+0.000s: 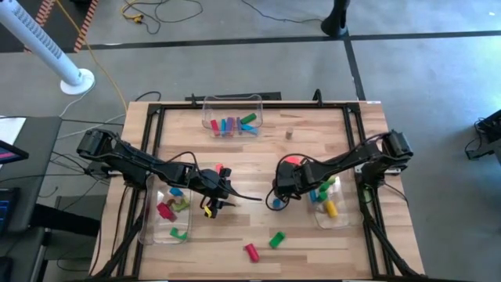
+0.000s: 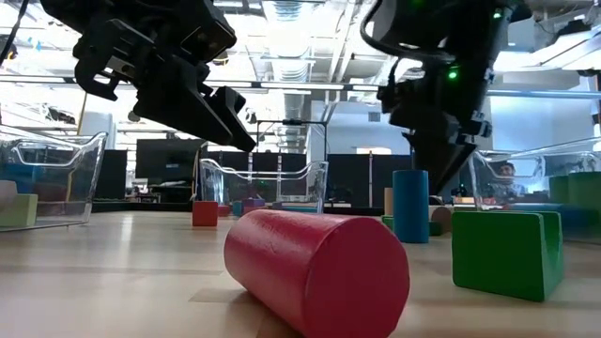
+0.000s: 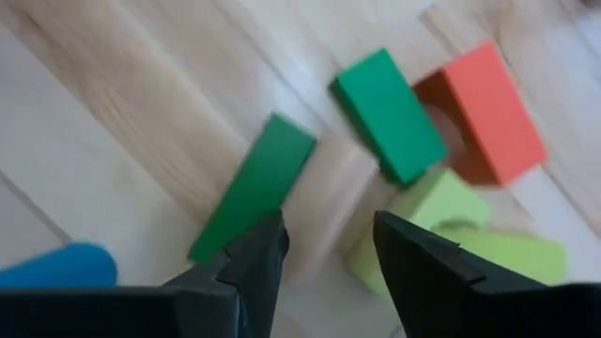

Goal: Sort blocks by size
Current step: Put the green rectangular block into the top transparent bin

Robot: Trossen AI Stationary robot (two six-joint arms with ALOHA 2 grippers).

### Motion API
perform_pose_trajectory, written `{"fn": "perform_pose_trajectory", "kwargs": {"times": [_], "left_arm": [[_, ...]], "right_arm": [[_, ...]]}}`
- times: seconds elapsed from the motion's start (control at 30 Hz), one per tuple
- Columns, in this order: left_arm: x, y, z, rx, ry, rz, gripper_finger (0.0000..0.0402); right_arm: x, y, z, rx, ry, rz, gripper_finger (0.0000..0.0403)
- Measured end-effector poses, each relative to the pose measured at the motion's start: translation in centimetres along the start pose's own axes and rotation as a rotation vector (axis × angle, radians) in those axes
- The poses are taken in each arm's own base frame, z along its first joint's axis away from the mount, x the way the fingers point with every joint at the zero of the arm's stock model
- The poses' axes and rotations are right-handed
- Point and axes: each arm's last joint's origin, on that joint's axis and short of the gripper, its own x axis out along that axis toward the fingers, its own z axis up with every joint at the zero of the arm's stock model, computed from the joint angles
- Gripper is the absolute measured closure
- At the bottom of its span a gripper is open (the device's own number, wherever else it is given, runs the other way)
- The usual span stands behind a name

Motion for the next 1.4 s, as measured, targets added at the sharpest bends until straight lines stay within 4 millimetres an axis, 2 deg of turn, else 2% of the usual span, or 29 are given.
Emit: {"fn": "perform_pose_trajectory", "kwargs": {"times": [0.73, 0.87, 1.1, 1.4], "left_arm": [[0.0, 0.0, 0.0, -0.002, 0.000, 0.000, 0.0223], [0.0, 0.0, 0.0, -0.003, 0.000, 0.000, 0.0223], [0.0, 0.0, 0.0, -0.003, -0.001, 0.000, 0.0223], [0.0, 0.0, 0.0, 0.000, -0.001, 0.001, 0.0223]], "right_arm": [[-1.7, 0.6, -4.1, 0.021, 0.110, -0.101, 0.0196], [-2.8, 1.2, -3.2, 0.007, 0.102, -0.067, 0.0196], [-5.0, 1.9, -0.7, -0.155, -0.025, -0.050, 0.0196], [-3.1, 0.3, 4.1, -0.311, -0.062, 0.046, 0.0196]]}}
